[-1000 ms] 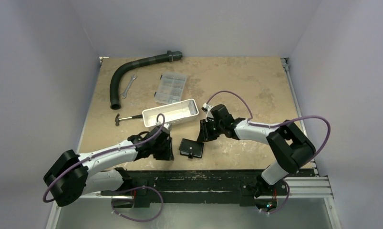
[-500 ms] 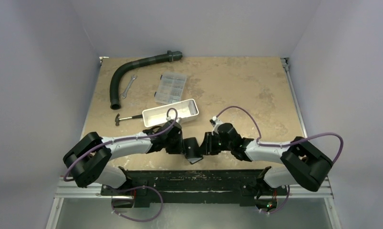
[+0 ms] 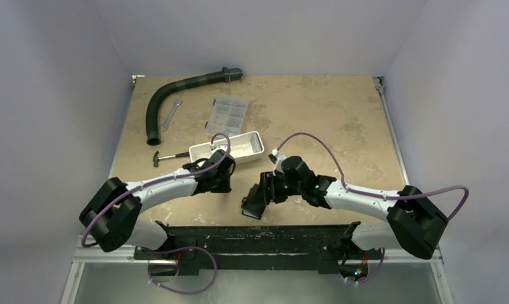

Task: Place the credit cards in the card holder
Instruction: Close the card holder at the center of the board.

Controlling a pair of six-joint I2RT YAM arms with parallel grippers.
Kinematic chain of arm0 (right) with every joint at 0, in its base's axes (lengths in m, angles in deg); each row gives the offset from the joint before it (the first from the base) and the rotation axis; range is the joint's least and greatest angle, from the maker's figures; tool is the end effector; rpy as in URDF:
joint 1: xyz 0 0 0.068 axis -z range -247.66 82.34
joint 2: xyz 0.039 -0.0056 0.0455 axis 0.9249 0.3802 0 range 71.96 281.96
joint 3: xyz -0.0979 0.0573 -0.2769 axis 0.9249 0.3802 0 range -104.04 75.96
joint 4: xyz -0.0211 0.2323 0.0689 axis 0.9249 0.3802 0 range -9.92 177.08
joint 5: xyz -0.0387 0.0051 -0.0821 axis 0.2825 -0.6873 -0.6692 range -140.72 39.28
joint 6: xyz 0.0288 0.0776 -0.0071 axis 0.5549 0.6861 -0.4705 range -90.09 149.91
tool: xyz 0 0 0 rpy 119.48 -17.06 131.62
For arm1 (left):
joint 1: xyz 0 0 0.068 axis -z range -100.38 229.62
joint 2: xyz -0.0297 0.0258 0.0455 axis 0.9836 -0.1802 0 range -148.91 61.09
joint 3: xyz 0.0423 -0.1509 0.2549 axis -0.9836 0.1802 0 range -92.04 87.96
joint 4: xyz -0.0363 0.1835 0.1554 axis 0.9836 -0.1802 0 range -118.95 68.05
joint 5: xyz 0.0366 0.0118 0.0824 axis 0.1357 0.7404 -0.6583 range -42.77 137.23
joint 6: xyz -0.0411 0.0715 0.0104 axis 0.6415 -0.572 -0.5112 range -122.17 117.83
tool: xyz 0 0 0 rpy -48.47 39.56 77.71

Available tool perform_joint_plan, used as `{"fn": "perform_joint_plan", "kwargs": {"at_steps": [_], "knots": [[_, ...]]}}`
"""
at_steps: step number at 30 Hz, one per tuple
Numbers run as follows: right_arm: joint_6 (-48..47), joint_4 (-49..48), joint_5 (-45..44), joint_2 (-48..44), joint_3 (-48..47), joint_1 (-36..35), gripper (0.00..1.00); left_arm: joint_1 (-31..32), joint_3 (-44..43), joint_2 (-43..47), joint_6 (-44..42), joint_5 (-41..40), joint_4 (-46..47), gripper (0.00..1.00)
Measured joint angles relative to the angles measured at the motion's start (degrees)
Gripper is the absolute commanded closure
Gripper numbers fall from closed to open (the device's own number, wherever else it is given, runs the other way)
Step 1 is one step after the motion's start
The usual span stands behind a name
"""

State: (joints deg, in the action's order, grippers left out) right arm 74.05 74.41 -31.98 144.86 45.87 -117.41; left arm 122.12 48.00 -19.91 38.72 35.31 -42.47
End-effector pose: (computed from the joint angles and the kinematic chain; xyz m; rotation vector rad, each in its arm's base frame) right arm 0.1465 0.2093 0.1965 -0.3243 2.4659 1.1797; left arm 0.1966 -0.1598 0.1709 -0.0326 2.6264 -0.2380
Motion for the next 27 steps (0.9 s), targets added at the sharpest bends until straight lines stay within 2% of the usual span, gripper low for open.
{"fn": "perform_joint_plan", "kwargs": {"at_steps": [2,4,10,18,27], "knots": [[-0.07,1.20,0.02,1.25,-2.99,0.00,0.34,0.00,1.05,2.47,-0.04,1.49,-0.48,0.74],[1.75,0.22,0.28,2.23,-4.09,0.00,0.38,0.00,2.38,4.90,0.00,3.32,-0.52,0.73],[10.99,-2.69,0.24,7.56,-3.98,-0.26,0.48,0.00,5.53,9.33,0.11,6.49,-1.07,0.69],[19.30,-7.08,-0.09,12.24,-3.26,-1.62,0.54,0.00,7.21,12.11,0.46,9.20,-0.59,0.64],[22.34,-8.79,-1.73,16.46,-4.70,-1.64,0.79,0.00,10.29,13.81,0.92,12.20,0.70,0.63]]}}
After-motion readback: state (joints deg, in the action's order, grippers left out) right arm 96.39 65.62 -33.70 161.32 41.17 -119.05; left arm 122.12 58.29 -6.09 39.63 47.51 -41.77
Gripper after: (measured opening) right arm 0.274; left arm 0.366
